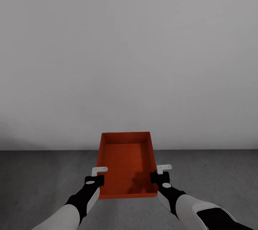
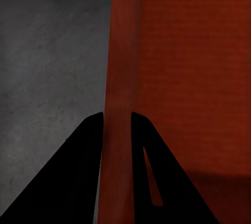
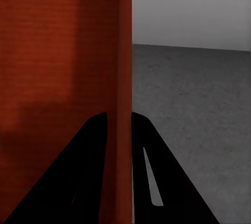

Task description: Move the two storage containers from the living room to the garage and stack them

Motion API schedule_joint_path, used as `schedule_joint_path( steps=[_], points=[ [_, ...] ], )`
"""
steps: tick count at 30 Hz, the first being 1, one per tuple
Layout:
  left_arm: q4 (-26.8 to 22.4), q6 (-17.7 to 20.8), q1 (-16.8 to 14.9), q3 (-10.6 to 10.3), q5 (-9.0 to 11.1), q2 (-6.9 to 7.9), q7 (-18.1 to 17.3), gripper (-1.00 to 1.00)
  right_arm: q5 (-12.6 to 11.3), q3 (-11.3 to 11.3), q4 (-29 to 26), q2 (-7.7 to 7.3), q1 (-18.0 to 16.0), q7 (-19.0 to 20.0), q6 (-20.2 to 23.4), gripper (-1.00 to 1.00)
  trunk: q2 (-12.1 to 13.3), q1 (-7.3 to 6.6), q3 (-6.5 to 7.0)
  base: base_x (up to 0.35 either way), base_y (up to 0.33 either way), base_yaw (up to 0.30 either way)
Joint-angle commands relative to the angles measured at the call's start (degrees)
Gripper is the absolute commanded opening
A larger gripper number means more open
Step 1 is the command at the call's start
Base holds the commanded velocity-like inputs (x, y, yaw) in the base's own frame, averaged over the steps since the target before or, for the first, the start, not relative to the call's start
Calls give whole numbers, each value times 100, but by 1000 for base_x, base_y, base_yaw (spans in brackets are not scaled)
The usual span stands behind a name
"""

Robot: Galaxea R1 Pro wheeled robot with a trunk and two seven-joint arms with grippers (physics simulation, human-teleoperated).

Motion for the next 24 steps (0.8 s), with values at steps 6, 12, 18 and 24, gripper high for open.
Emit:
schedule_joint_path(
  steps=[6,12,18,24],
  points=[
    [-31,-196,-6,149,-136,-4,120,-100,66,-193,12,22,0,7,10,-100,-248,133,-171,0,0,0],
    [-31,-196,-6,149,-136,-4,120,-100,66,-193,12,22,0,7,10,-100,-488,264,-334,0,0,0],
    [-31,-196,-6,149,-136,-4,120,-100,65,-193,12,22,0,7,10,-100,-729,396,-498,0,0,0],
    [-31,-196,-6,149,-136,-4,120,-100,64,-193,13,22,0,7,10,-100,-969,528,-661,0,0,0]
  ],
)
